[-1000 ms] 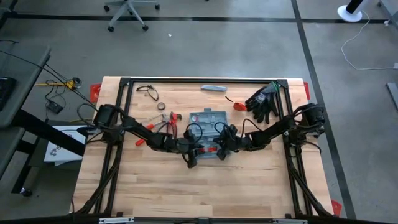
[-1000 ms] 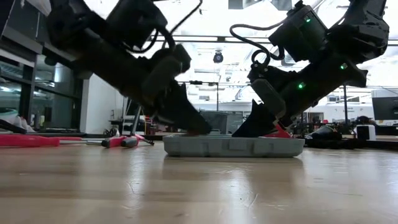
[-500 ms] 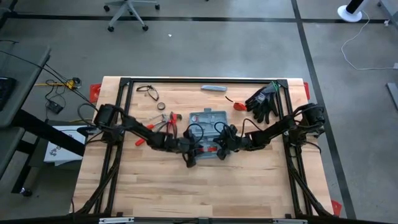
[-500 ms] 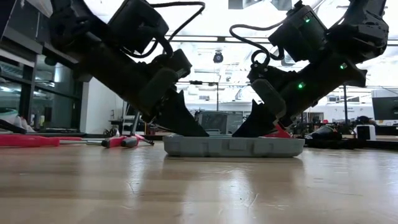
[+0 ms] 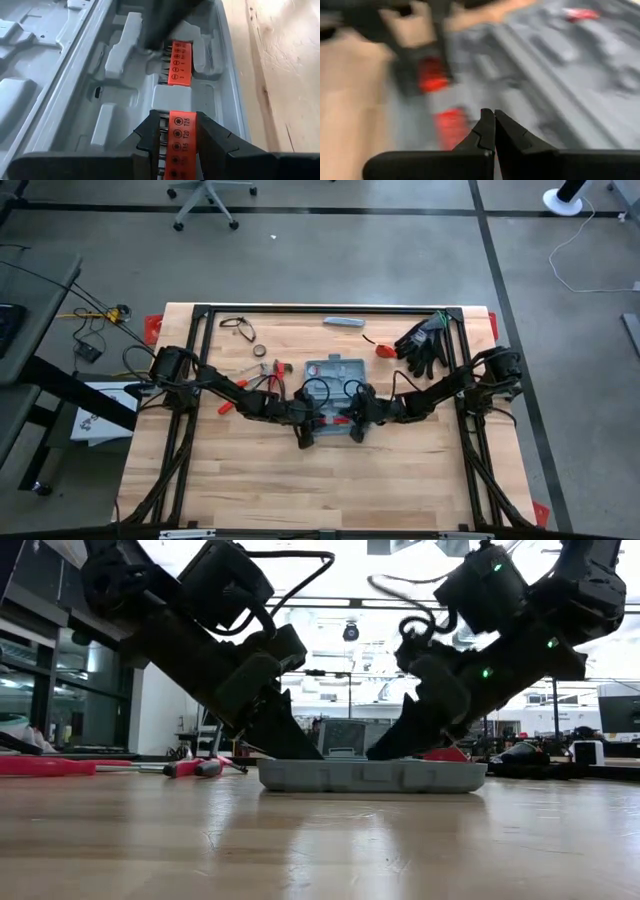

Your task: Prefit tool cases

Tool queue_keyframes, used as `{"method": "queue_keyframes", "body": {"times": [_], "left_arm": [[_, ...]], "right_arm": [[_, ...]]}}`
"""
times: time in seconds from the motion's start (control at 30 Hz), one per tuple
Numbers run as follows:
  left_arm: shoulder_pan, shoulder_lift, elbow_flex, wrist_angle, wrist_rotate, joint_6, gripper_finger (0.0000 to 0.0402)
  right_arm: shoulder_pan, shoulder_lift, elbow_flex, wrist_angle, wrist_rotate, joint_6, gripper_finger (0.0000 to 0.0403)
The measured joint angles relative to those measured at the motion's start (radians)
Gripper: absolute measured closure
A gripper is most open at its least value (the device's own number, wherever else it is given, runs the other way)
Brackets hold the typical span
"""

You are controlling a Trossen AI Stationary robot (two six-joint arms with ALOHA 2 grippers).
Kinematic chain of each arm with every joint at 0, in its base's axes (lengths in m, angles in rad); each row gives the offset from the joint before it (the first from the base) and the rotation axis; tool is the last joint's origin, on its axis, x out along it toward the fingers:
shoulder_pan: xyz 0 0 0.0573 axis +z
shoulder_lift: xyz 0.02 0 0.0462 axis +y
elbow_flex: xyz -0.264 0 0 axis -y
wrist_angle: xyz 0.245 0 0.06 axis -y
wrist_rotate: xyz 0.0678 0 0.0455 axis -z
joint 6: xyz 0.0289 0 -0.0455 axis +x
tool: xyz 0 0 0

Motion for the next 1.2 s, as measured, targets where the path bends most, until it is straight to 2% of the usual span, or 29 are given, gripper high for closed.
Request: {"method": "queue_keyframes", "body": {"times": [0.1,0.27,0.63,0.8,0.9,1.2], "left_arm": [[0.001,0.000,0.000,-0.021,0.000,0.000,0.0321],[0.011,0.000,-0.001,-0.025,0.012,0.000,0.0321],[0.014,0.002,-0.002,-0.024,0.006,0.000,0.0321],[0.014,0.003,-0.002,-0.023,0.006,0.001,0.0321],[0.013,0.003,-0.004,-0.034,-0.002,0.012,0.0321],[0.013,0.003,-0.005,-0.036,0.001,0.011,0.0321]], "right_arm": [[0.002,0.000,0.000,0.027,-0.068,-0.006,0.0403],[0.009,0.000,0.011,0.048,-0.084,-0.026,0.0403],[-0.013,0.014,0.206,-0.209,-0.101,-0.157,0.0403],[-0.027,0.107,0.266,-0.226,-0.168,-0.166,0.0403],[-0.028,0.154,0.308,-0.229,-0.166,-0.176,0.0403],[-0.028,0.169,0.355,-0.284,-0.153,-0.211,0.0403]]}}
